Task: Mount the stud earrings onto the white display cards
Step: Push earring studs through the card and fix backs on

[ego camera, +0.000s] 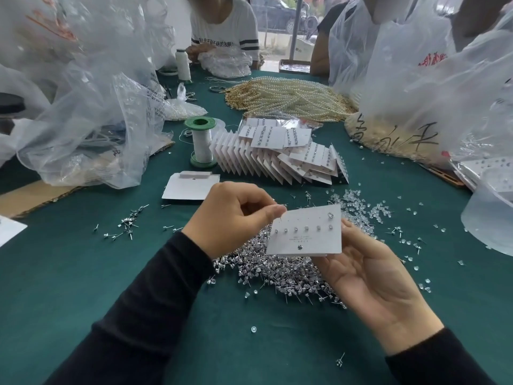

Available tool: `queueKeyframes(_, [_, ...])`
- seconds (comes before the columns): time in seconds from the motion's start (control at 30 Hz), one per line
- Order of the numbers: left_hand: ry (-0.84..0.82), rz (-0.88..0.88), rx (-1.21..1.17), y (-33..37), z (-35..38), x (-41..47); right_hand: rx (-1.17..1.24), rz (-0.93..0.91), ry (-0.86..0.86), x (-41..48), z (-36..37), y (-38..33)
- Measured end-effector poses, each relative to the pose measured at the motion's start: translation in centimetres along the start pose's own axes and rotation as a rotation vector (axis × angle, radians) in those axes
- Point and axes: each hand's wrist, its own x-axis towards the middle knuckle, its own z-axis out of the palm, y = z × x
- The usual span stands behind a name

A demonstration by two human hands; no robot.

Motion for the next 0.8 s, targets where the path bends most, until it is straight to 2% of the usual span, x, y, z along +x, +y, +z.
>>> queueKeyframes(0.13, [0.228,0.156,0.057,0.4,1.2,0.0,0.0,0.002,-0.036,-0.1,0.2,0.1])
queueKeyframes(0.23, [0.277,0.25,0.047,0.9,2.2,-0.3,-0.013,0.018,-0.069,-0.2,0.3,0.3])
queueKeyframes(0.4, [0.281,0.335,0.136,1.4,3.2,-0.7,-0.027,0.034,-0.086,-0.1,0.2,0.6])
queueKeyframes(0.6, [0.27,0.317,0.17,1.5,3.4,-0.8,-0.023,0.03,-0.073,0.0,0.1,0.7])
queueKeyframes(0.7, [0.213,0.337,0.188,1.6,3.4,-0.9,0.008,0.02,-0.059,0.2,-0.1,0.7])
queueKeyframes(0.8, [0.071,0.343,0.179,1.8,3.2,-1.1,0.046,0.012,-0.029,0.4,-0.1,0.8])
